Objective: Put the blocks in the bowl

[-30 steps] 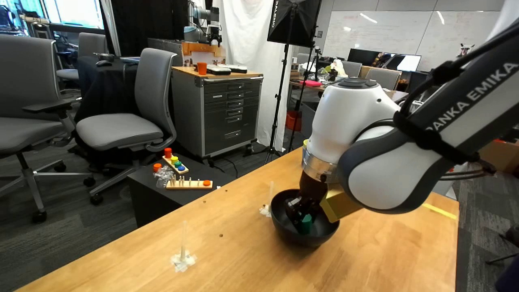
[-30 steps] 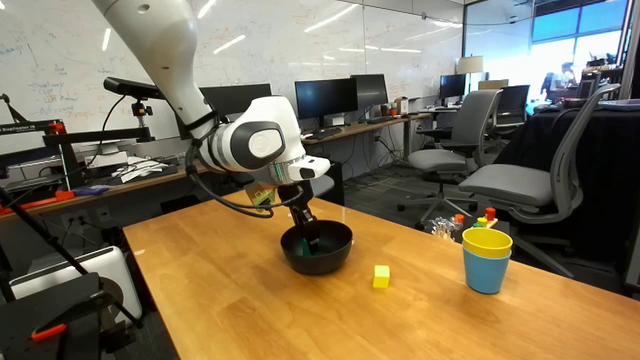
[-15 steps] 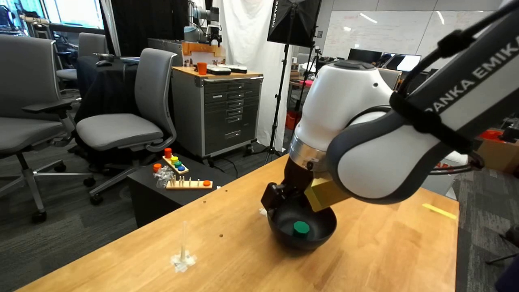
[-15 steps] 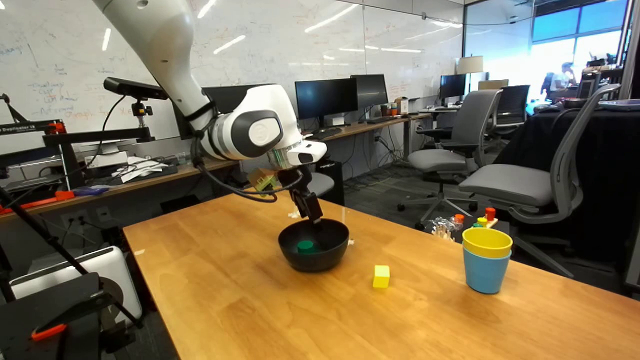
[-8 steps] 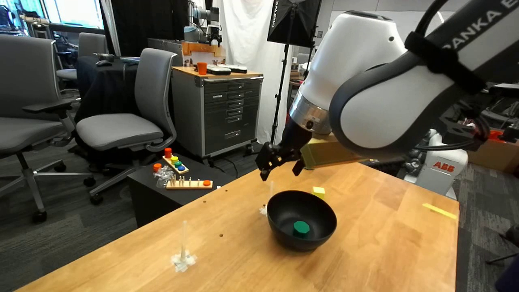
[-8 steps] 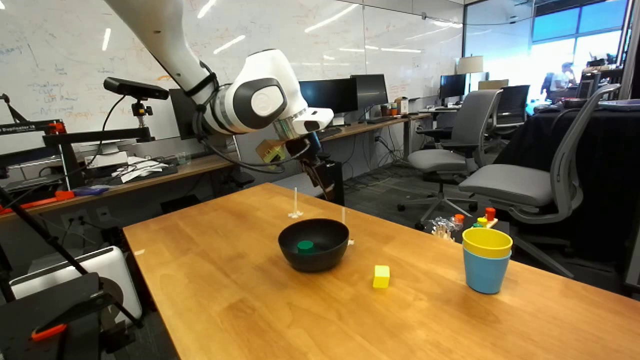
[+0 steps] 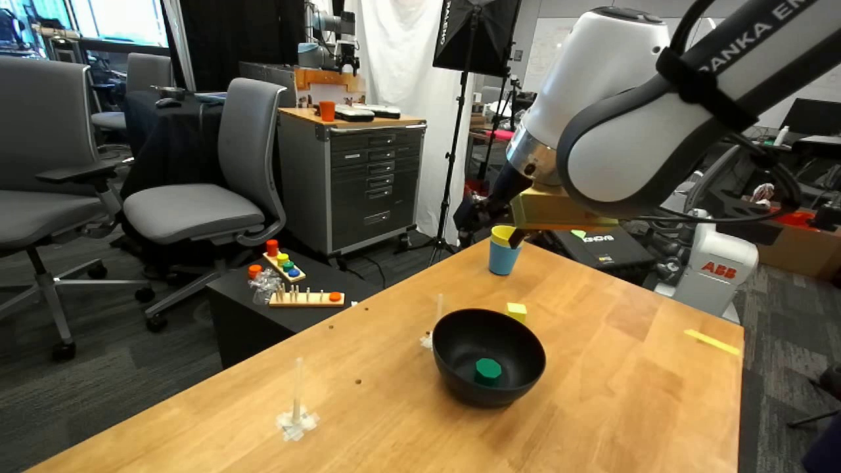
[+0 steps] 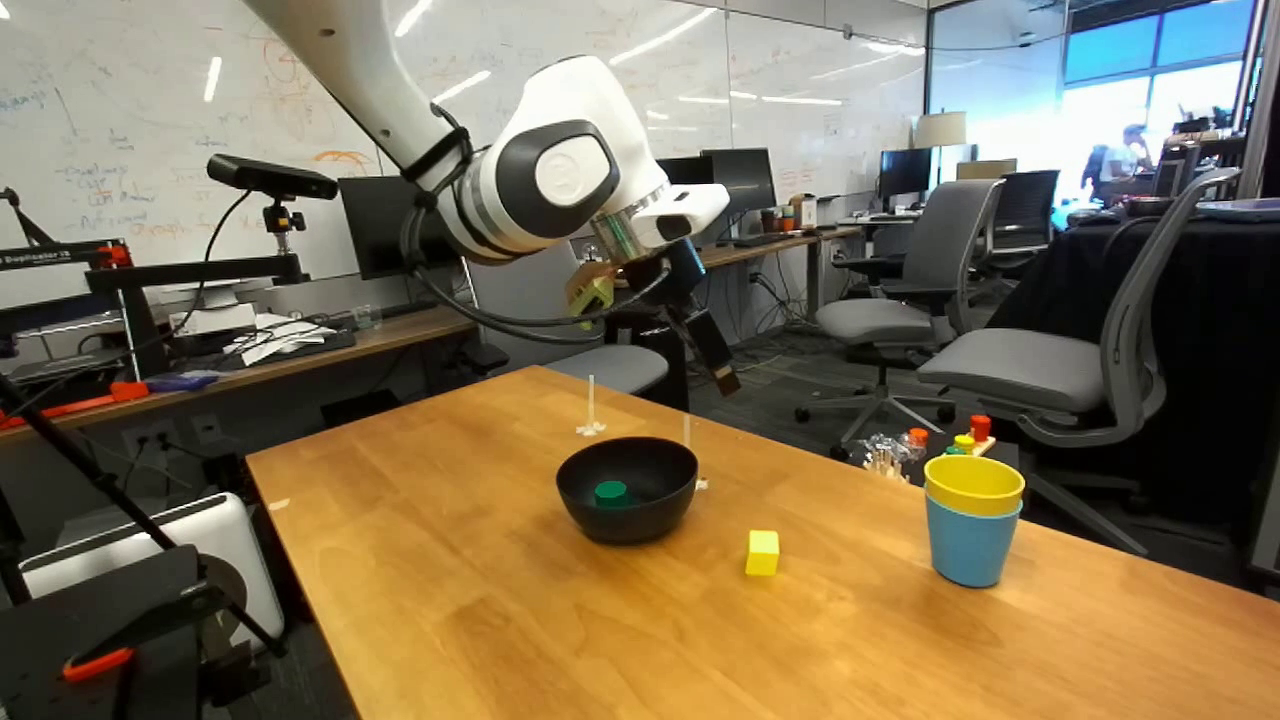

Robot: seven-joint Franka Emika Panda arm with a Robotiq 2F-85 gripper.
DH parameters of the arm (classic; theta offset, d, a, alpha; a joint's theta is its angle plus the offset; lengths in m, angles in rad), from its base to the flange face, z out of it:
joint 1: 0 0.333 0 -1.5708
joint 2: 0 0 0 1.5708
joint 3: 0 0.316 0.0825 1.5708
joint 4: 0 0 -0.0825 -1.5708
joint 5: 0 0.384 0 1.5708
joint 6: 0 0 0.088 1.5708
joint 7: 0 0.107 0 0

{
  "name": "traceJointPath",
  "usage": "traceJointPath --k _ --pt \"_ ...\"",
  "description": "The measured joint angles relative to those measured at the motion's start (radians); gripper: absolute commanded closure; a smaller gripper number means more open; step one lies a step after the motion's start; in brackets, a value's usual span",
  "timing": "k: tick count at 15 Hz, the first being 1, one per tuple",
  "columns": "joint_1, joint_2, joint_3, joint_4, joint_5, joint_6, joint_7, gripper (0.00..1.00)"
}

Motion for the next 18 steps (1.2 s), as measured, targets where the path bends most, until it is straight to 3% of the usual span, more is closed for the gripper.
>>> traceJointPath --k 9,18 --pt "-0.014 0.013 -0.041 0.036 -0.029 -0.178 0.095 0.0" --pt "-0.051 0.009 0.016 0.048 -0.036 -0.192 0.1 0.0"
